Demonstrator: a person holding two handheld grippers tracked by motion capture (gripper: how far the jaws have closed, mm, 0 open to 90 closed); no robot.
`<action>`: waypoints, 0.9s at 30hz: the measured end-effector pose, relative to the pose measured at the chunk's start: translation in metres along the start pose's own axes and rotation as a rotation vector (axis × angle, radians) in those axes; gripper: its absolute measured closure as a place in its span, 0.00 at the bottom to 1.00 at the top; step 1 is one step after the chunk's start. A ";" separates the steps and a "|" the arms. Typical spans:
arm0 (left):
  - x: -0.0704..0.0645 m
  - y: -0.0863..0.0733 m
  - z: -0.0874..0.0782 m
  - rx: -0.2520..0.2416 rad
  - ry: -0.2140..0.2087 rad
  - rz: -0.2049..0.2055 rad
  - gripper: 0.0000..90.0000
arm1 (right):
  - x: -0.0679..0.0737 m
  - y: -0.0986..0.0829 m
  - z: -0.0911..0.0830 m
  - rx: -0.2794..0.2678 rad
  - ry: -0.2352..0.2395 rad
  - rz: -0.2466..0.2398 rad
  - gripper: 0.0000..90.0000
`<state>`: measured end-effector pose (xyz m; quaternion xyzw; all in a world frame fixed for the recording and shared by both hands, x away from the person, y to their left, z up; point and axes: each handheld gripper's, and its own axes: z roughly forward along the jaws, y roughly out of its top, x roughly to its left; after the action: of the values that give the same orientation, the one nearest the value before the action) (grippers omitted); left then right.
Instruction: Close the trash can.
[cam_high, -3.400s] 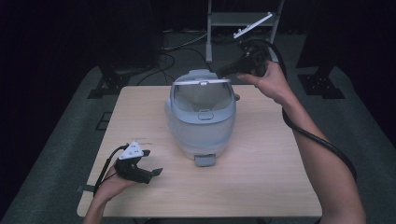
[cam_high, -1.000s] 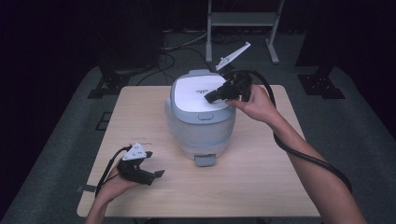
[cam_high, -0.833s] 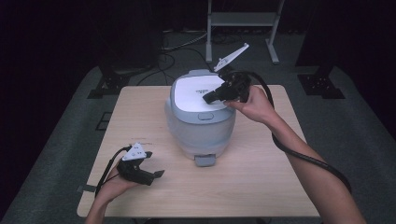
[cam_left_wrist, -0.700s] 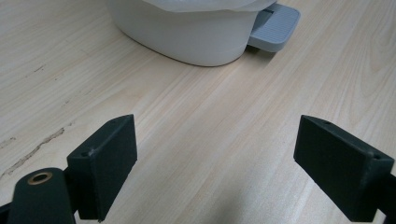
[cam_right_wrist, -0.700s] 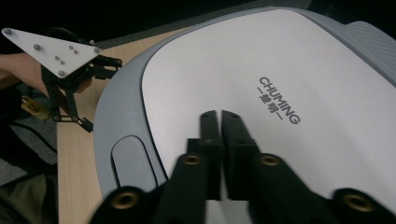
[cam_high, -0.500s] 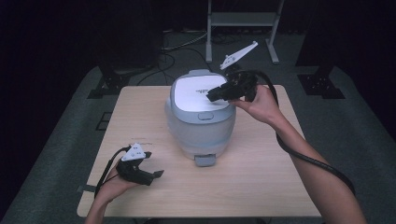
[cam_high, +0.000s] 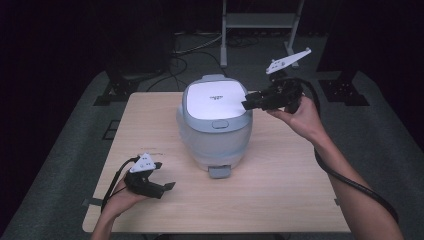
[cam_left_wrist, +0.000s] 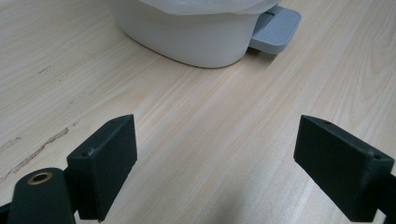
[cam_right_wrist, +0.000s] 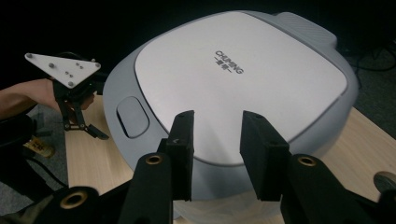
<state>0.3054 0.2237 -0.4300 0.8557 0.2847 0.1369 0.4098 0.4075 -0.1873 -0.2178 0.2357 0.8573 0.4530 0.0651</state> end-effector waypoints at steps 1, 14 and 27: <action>0.000 0.000 0.000 0.000 0.000 0.000 0.14 | -0.001 -0.002 -0.002 -0.003 -0.002 0.004 0.69; 0.001 -0.001 0.000 -0.002 0.010 -0.016 0.12 | -0.013 -0.038 -0.015 -0.010 -0.014 0.083 0.56; 0.002 0.000 -0.004 -0.015 0.020 -0.020 0.11 | -0.020 -0.067 -0.021 -0.023 -0.046 0.132 0.47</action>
<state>0.3056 0.2276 -0.4271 0.8484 0.2962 0.1435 0.4145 0.3948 -0.2442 -0.2615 0.3015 0.8329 0.4605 0.0574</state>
